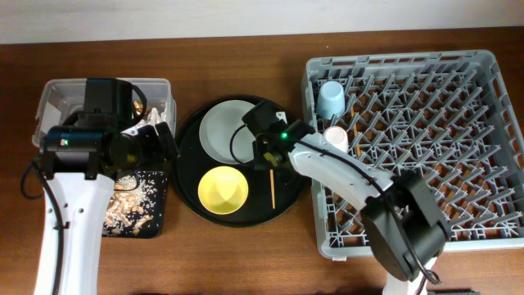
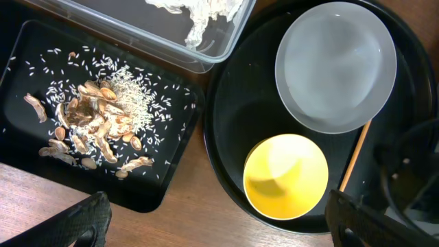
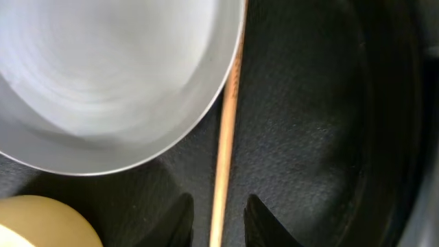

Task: Sort waste into correct bins and load items into the dishwasher rack
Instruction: 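Carry the second chopstick into the rack and release it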

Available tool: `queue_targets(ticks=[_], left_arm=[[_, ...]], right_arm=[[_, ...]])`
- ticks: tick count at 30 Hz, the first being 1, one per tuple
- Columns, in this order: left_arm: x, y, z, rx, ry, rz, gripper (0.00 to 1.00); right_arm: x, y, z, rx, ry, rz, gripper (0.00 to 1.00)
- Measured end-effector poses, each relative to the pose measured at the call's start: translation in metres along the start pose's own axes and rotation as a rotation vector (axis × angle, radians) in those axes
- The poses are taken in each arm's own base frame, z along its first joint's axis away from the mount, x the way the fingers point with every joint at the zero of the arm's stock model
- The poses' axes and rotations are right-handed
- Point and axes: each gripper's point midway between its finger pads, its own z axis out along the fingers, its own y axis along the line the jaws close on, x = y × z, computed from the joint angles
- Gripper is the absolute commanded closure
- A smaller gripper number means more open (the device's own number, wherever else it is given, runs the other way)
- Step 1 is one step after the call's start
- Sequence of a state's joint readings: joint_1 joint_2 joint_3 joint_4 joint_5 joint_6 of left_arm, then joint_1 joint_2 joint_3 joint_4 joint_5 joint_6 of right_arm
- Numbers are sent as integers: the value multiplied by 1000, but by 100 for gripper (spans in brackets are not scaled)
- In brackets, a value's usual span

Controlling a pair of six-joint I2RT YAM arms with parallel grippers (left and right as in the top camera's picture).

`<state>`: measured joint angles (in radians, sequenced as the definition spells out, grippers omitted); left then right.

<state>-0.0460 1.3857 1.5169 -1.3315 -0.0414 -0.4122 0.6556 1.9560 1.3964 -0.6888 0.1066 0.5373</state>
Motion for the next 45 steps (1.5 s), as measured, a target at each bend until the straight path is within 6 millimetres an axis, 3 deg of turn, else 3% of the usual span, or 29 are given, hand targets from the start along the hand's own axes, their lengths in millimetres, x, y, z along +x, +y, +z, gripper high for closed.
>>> queue_targets(ticks=[7, 8, 12, 17, 19, 26, 29, 32, 34, 38, 42, 45], left_arm=[[0, 0, 0, 0, 0, 0, 1], [0, 0, 0, 0, 0, 0, 1], [0, 0, 0, 0, 0, 0, 1], [0, 0, 0, 0, 0, 0, 1], [0, 0, 0, 0, 0, 0, 1], [0, 0, 0, 0, 0, 0, 1], [0, 0, 0, 0, 0, 0, 1], [0, 0, 0, 0, -1, 0, 1], [0, 0, 0, 0, 0, 0, 1], [0, 0, 0, 0, 0, 0, 1], [0, 0, 0, 0, 0, 0, 1], [0, 0, 0, 0, 0, 0, 1]], right_arm=[[22, -3, 35, 44, 81, -20, 74], [22, -2, 38, 44, 81, -22, 78], [20, -3, 39, 52, 73, -26, 95], [19, -2, 38, 49, 70, -27, 96], [15, -3, 31, 67, 77, -30, 96], [-24, -11, -28, 160, 56, -31, 96], [-51, -45, -67, 197, 71, 4, 96], [-68, -103, -99, 245, 109, 20, 96], [-63, -144, -114, 278, 160, 23, 96], [-48, -197, -127, 318, 249, 92, 96], [-43, -218, -130, 309, 287, 93, 96], [-42, -219, -130, 301, 292, 86, 96]])
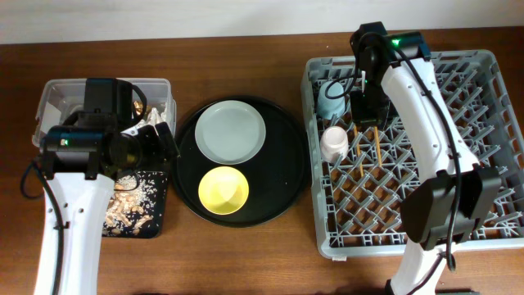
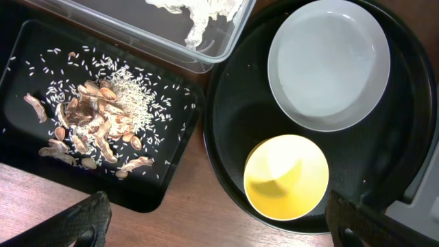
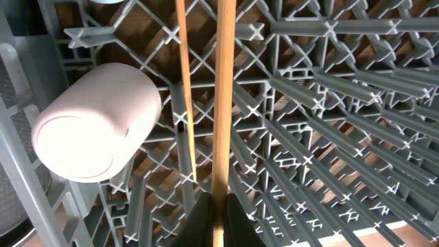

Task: Sort waste into correct bins and load items into the dishwasher rack
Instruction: 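Carry the second chopstick into the rack and release it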

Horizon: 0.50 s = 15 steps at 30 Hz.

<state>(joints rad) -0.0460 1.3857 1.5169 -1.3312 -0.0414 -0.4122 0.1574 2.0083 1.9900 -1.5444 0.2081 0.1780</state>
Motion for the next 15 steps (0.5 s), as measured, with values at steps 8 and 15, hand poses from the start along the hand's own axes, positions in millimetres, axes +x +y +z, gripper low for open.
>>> queue_targets(ticks=[8, 15], left_arm=[[0, 0, 0, 0, 0, 0, 1], [0, 0, 0, 0, 0, 0, 1]], right_arm=[[0, -1, 0, 0, 1, -10, 96], [-1, 3, 24, 1, 8, -30, 96]])
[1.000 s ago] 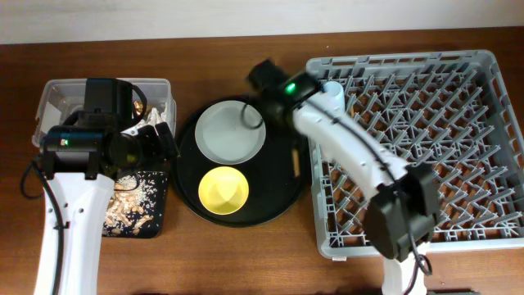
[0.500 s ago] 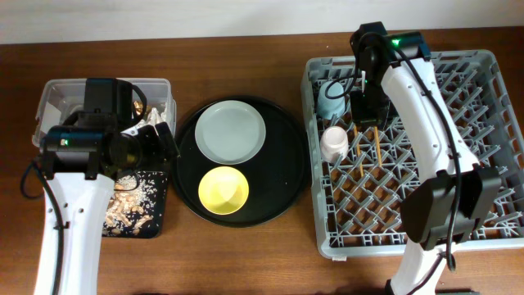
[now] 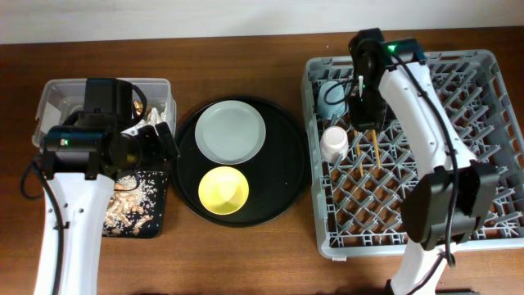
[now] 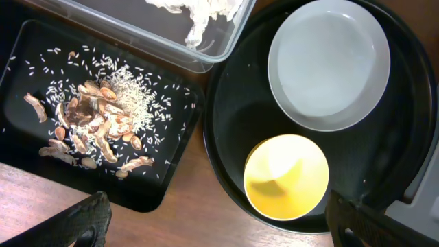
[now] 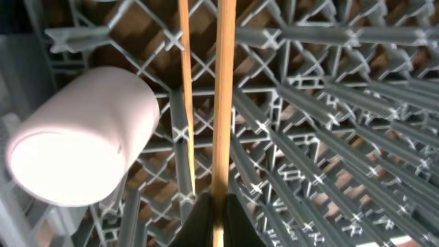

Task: Sort waste into correct bins and load items into the dishwasher rack
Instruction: 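Carry the second chopstick into the rack and release it, then move the right gripper to the yellow bowl rim and grasp it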

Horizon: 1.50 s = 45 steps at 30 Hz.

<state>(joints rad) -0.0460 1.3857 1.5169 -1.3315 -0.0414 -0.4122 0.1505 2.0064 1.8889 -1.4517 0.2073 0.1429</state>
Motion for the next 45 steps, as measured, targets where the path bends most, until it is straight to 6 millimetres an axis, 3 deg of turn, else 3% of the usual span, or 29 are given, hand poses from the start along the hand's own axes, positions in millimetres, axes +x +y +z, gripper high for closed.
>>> queue_targets(ticks=[7, 15, 17, 20, 23, 26, 33, 39, 45], left_arm=[[0, 0, 0, 0, -1, 0, 1], [0, 0, 0, 0, 0, 0, 1], [0, 0, 0, 0, 0, 0, 1], [0, 0, 0, 0, -2, 0, 1], [0, 0, 0, 0, 0, 0, 1], [0, 0, 0, 0, 0, 0, 1], [0, 0, 0, 0, 0, 0, 1], [0, 0, 0, 1, -1, 0, 1], [0, 0, 0, 1, -2, 0, 1]], right_arm=[[6, -14, 44, -2, 40, 38, 93], [11, -19, 48, 0, 60, 50, 88], [16, -22, 33, -1, 89, 44, 87], [11, -18, -15, -83, 55, 53, 84], [14, 23, -55, -340, 31, -1, 78], [29, 92, -84, -629, 49, -162, 65], [82, 200, -110, -706, 63, -510, 64], [125, 264, -75, -675, 92, -707, 64], [123, 292, -29, -691, 28, -749, 64]])
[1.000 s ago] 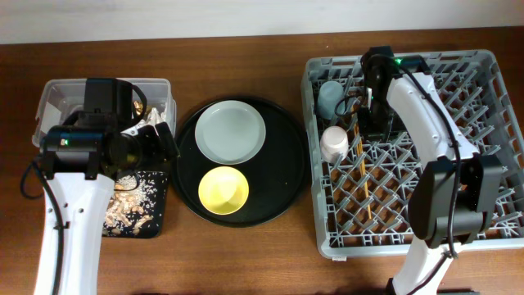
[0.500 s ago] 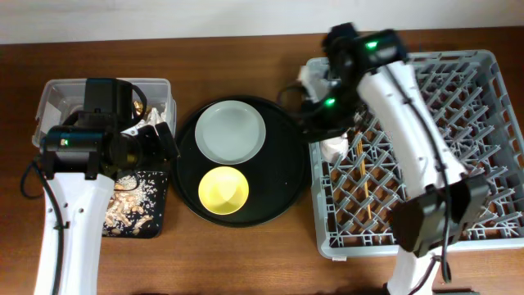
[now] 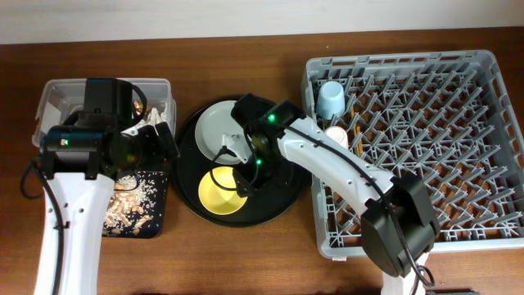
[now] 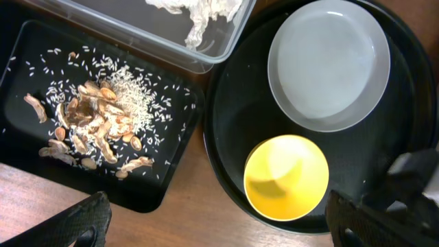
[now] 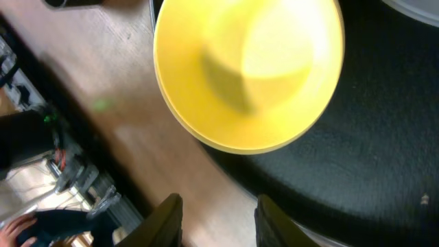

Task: Sort waste into correct bins and load items into the dishwasher rack
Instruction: 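Move the right gripper to the yellow bowl rim and grasp it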

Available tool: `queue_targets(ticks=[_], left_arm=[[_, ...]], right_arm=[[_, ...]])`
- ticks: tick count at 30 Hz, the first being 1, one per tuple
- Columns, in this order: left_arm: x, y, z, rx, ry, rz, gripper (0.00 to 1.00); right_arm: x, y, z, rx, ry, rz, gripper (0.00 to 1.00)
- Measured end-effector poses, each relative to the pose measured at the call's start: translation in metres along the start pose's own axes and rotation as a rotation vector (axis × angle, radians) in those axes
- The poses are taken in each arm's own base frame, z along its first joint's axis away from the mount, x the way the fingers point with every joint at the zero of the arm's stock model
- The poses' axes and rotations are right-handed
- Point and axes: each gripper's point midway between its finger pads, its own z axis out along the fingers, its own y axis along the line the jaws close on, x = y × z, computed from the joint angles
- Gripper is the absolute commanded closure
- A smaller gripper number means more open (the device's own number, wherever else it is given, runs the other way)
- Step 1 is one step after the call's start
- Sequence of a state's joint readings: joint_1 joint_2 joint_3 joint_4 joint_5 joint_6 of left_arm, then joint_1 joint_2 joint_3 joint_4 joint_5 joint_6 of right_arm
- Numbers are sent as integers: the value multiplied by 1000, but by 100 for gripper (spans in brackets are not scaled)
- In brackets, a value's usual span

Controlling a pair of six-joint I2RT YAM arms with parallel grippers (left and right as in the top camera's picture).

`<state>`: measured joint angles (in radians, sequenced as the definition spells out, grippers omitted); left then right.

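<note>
A yellow bowl and a grey plate lie on the round black tray. My right gripper hangs open and empty just above the bowl's right edge. The left gripper holds still between the bins and the tray, open wide and empty. In the grey dishwasher rack stand a blue cup and a pale pink cup on its side.
At the left, a black bin holds rice and food scraps. Behind it a clear box holds crumpled tissue. The rack fills the right half of the table, touching the tray's right side.
My right gripper was shut on a chopstick over the rack's left part. Now it is open and empty over the tray at the yellow bowl. The left arm has not moved.
First my right gripper stood open around a chopstick lying on the tray beside the plate. Then it was shut on that chopstick over the rack, next to another chopstick, and a little lower half a second later. Now the chopstick is gone from the tray and the gripper is back there.
</note>
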<state>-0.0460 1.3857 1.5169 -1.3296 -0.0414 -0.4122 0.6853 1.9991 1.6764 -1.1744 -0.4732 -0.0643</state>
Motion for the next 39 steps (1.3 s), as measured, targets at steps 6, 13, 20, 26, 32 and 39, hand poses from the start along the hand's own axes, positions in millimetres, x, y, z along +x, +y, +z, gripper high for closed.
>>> queue_targets(ticks=[6, 13, 20, 26, 32, 39], left_arm=[[0, 0, 0, -1, 2, 0, 1], [0, 0, 0, -1, 2, 0, 1], [0, 0, 0, -1, 1, 0, 1], [0, 0, 0, -1, 1, 0, 1], [0, 0, 0, -1, 1, 0, 1], [0, 0, 0, -1, 1, 0, 1]], right_arm=[[-14, 21, 34, -179, -100, -81, 67], [-24, 57, 76, -160, -173, -272, 64], [-37, 47, 85, 0, -220, -247, 67], [-36, 49, 90, 56, -218, -210, 74], [-29, 56, 97, 92, -196, -227, 75], [-30, 52, 97, 118, -198, -222, 75]])
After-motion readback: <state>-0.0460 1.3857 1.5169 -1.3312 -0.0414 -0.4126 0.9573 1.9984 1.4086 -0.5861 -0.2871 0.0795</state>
